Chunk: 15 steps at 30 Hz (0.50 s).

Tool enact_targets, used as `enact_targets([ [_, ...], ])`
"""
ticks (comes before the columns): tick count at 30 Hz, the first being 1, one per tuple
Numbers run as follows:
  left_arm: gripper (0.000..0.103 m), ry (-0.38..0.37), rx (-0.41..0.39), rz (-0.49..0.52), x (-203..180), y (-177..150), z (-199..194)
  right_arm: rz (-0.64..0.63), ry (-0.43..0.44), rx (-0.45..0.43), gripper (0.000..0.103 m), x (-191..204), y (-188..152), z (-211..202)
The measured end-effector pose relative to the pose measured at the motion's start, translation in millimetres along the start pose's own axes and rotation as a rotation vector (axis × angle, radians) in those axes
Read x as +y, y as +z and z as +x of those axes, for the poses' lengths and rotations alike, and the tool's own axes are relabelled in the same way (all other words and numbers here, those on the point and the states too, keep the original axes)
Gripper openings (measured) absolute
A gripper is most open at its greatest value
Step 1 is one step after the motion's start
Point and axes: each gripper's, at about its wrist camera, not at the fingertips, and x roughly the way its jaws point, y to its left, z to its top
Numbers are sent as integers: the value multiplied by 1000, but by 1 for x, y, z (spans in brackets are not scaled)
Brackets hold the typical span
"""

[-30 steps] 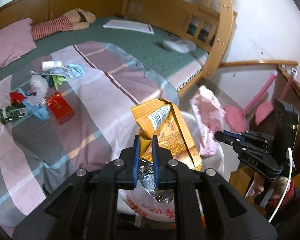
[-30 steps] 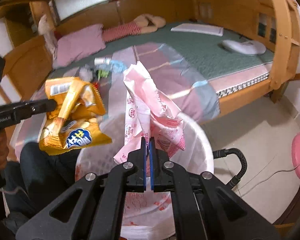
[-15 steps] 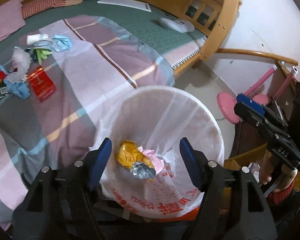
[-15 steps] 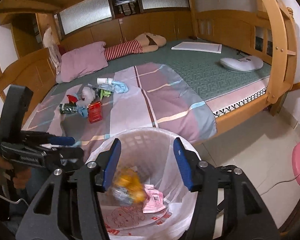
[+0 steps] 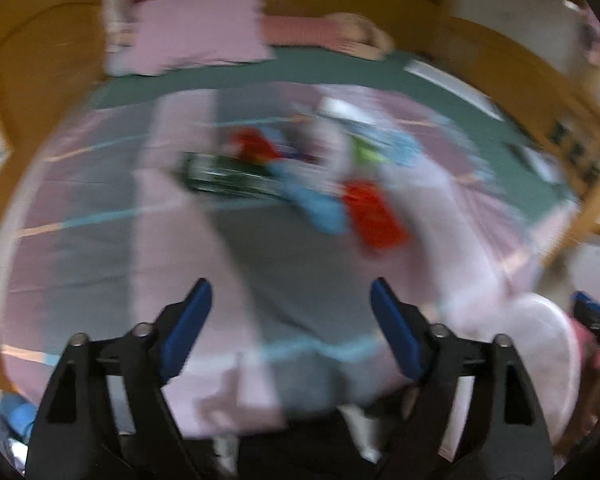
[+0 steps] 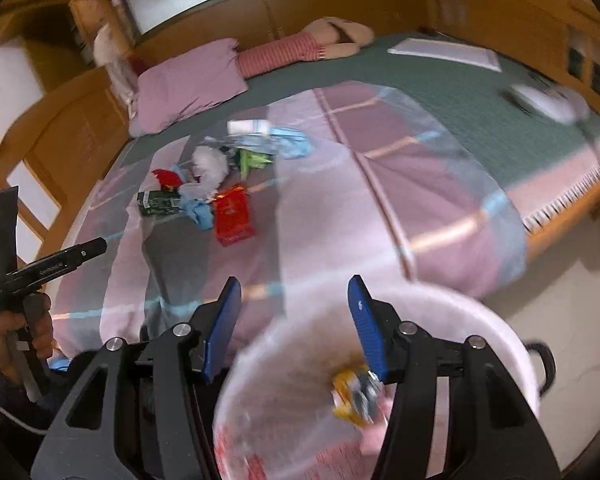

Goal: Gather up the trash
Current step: 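Grasp the red FILTER KINGS cigarette box with the right gripper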

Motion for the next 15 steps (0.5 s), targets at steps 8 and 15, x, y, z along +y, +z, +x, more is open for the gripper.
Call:
enact_targets([
  [8,87,99,-5,-183,85,6,65,-99,17,89,66,78,52,125],
  [15,91,126,104,-352,123,4,70,-327,-147,191,71,127,57,223],
])
